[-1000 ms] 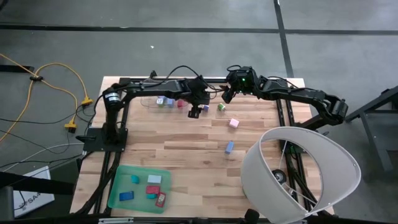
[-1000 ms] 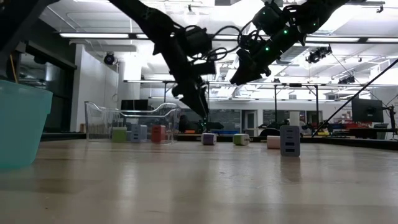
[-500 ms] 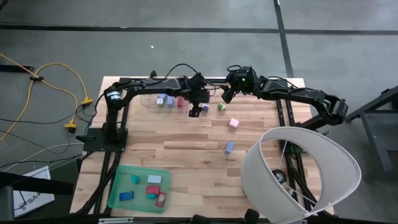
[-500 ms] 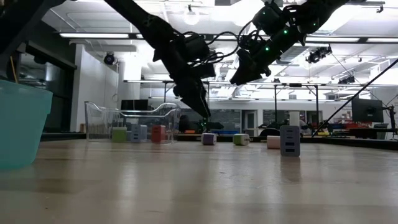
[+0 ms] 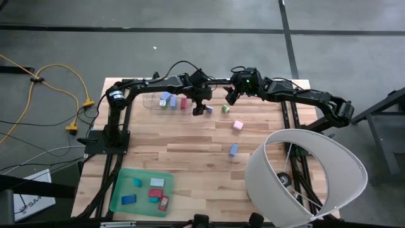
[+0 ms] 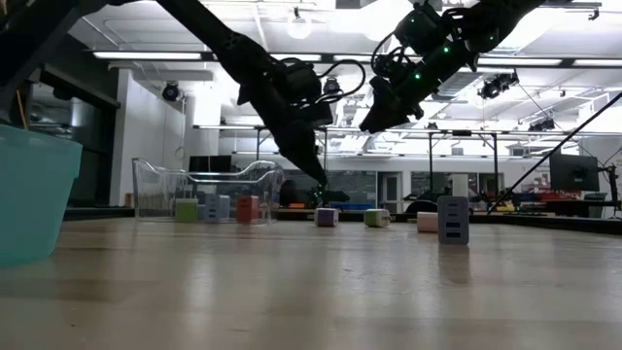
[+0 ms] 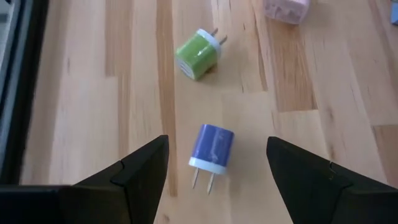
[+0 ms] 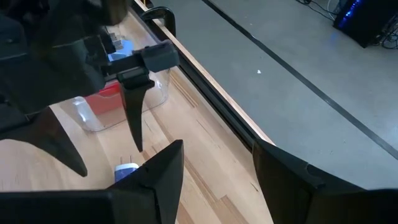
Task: Pick & Place Office items
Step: Put the blue charger adapter into the transparent bin
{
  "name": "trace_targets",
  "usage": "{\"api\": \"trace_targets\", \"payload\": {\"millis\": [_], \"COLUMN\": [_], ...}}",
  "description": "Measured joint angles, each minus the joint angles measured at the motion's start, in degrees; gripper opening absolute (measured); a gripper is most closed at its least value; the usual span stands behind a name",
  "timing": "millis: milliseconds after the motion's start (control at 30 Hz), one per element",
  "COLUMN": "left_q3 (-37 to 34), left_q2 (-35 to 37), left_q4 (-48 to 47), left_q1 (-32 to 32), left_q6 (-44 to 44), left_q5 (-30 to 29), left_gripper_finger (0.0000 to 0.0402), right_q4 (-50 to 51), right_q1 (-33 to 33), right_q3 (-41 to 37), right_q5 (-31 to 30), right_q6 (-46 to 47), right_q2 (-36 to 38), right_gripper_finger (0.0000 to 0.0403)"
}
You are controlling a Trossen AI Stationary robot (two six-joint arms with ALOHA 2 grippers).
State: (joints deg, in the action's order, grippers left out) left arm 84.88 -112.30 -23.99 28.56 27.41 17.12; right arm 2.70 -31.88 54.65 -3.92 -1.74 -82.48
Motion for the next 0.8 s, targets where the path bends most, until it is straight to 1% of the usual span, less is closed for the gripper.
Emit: {"api": "trace_targets", "payload": {"millis": [533,700,800], "left_q3": [0.0,0.0,0.0], "left_q2": [-0.1,-0.1,-0.1], "left_q4": [0.1,0.1,0.1], "left_q1": [-0.3,-0.3,-0.3], "left_q6": [-1.8,-2.0,-1.9], "left_q5": [0.1,0.1,0.1], "left_gripper_finger": [0.0262,0.0262,0.0262], "right_q4": [0.0,-2.8,-1.0], "right_q1": [0.0,0.0,0.0], "right_q3": [0.0,0.0,0.0], "right_q5": [0.0,-0.1,-0.7], "right_q6": [0.0,0.0,0.0], "right_q2": [0.0,0.0,0.0], "right_gripper_finger": [0.0180,0.0180,0.0180]}}
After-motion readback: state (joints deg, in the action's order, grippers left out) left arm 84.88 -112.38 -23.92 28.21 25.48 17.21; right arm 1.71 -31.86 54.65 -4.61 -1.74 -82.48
